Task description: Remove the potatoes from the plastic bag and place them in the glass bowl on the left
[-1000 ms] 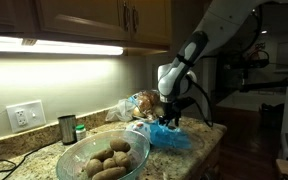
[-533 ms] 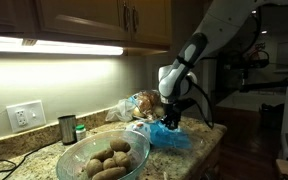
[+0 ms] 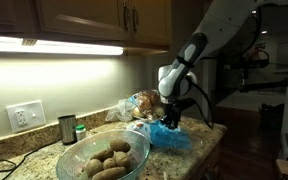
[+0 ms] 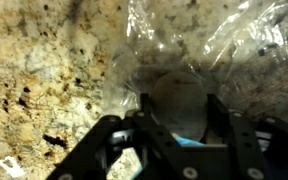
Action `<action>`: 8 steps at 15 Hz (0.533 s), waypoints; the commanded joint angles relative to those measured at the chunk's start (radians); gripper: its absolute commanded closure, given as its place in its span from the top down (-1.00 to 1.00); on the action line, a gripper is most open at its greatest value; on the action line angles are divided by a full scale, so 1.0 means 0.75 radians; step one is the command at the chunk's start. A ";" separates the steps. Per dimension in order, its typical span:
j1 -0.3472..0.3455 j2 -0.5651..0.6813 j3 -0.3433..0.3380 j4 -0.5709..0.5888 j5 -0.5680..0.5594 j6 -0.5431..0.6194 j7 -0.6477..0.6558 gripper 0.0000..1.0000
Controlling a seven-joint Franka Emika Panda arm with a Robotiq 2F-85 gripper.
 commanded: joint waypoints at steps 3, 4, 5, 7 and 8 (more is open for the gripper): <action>0.028 -0.147 0.006 -0.172 -0.018 -0.019 -0.032 -0.36; 0.033 -0.165 0.011 -0.200 -0.018 -0.024 -0.040 -0.36; 0.039 -0.179 0.014 -0.221 -0.017 -0.031 -0.046 -0.36; 0.048 -0.210 0.022 -0.269 -0.019 -0.036 -0.066 -0.36; 0.050 -0.223 0.029 -0.289 -0.015 -0.034 -0.081 -0.36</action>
